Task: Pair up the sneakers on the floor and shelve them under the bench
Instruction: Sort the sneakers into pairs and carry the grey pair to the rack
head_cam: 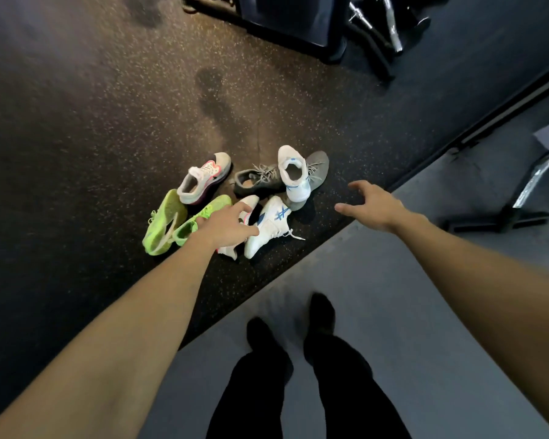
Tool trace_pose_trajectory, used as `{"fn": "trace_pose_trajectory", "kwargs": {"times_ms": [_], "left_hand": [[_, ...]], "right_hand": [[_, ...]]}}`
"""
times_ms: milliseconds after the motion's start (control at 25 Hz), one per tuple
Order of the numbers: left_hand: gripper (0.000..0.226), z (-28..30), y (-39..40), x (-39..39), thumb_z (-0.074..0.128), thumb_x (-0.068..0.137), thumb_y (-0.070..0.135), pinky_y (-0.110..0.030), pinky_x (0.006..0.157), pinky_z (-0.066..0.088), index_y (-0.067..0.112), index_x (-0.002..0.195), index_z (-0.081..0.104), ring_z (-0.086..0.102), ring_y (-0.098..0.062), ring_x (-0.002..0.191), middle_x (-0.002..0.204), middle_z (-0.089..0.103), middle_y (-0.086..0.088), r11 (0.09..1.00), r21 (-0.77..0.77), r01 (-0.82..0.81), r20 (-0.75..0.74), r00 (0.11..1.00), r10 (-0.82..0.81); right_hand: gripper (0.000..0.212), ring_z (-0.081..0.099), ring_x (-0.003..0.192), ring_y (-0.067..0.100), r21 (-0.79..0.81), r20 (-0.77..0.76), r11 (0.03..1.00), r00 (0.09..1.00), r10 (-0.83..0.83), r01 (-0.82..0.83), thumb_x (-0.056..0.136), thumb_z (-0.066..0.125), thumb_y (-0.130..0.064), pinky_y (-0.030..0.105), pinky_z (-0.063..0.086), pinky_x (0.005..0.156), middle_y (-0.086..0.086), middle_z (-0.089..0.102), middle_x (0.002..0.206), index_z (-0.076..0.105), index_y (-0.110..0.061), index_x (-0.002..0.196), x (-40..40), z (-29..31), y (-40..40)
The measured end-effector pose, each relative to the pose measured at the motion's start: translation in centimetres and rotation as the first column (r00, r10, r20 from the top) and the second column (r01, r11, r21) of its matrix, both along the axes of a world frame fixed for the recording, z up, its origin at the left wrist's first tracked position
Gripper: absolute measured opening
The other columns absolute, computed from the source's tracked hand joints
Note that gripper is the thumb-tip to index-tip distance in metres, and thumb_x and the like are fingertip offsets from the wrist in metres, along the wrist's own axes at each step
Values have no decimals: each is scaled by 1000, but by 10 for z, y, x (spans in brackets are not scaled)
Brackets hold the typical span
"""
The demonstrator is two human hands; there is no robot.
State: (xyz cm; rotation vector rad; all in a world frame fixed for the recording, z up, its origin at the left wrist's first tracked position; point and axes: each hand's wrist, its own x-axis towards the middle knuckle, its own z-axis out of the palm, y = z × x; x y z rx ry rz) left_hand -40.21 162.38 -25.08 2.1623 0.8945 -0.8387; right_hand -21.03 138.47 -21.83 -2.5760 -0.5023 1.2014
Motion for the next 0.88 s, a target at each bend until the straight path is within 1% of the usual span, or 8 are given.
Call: {"fn": "trace_pose_trajectory", "kwargs": {"times_ms": [80, 200, 400, 520, 600, 720, 800, 880], "left_hand": [[58, -46, 8, 20, 57, 69, 55, -51, 105, 29, 43, 125, 46, 48, -24, 120, 130, 53, 7, 994, 53, 92, 10, 996, -92], [49, -110, 15, 48, 57, 87, 33, -49, 100, 23, 39, 134, 45, 44, -25, 125, 128, 57, 5, 961, 150, 233, 22, 971, -239], [49, -233, 25, 75, 53, 91, 24, -58, 103, 18, 42, 136, 44, 38, -26, 132, 136, 53, 5, 873, 199, 445, -39, 894, -447], [50, -285, 31, 90, 49, 94, 15, -57, 101, 21, 43, 135, 45, 38, -25, 130, 125, 58, 0, 802, 198, 564, -32, 821, -570], [50, -315, 34, 102, 49, 96, 12, -58, 102, 20, 44, 134, 46, 34, -22, 132, 128, 55, 4, 718, 218, 661, -22, 739, -674], [63, -352, 33, 121, 52, 94, 5, -59, 103, 23, 46, 139, 38, 28, -20, 137, 149, 35, 10, 543, 266, 796, -42, 572, -819], [79, -367, 29, 132, 53, 90, -4, -58, 106, 25, 48, 145, 29, 26, -23, 138, 153, 27, 6, 394, 287, 873, -92, 435, -896], [84, -383, 24, 140, 56, 90, -2, -54, 105, 30, 49, 148, 21, 24, -26, 139, 155, 23, 2, 208, 343, 916, -173, 280, -944]], "right_hand": [[74, 46, 130, 31, 15, 62, 999, 998, 29, -30, 80, 58, -63, 54, 37, 107, 8, 43, 146, 33, -31, 142, 11, -42, 13], [75, 45, 131, 31, 17, 127, 997, 989, 70, -72, 81, 57, -62, 54, 34, 109, 8, 41, 148, 32, -28, 143, 26, -102, 33], [73, 45, 131, 32, 40, 191, 991, 974, 117, -127, 81, 58, -57, 54, 33, 109, 7, 40, 148, 32, -29, 143, 45, -209, 62], [68, 45, 129, 33, 23, 214, 985, 964, 160, -169, 81, 59, -41, 54, 33, 109, 8, 41, 148, 31, -30, 143, 52, -259, 75], [69, 45, 129, 32, 52, 219, 983, 962, 162, -177, 80, 60, -32, 53, 35, 108, 8, 39, 149, 31, -31, 143, 56, -292, 84], [72, 40, 134, 29, 157, 205, 966, 964, 172, -206, 82, 65, -19, 43, 42, 106, 6, 29, 154, 30, -32, 144, 62, -328, 95], [75, 37, 135, 29, 211, 195, 948, 960, 199, -240, 84, 65, -14, 36, 43, 100, 4, 22, 155, 27, -34, 146, 67, -342, 100], [76, 35, 137, 30, 217, 230, 935, 946, 229, -279, 85, 65, -16, 39, 41, 104, 4, 18, 156, 25, -35, 147, 72, -356, 104]]}}
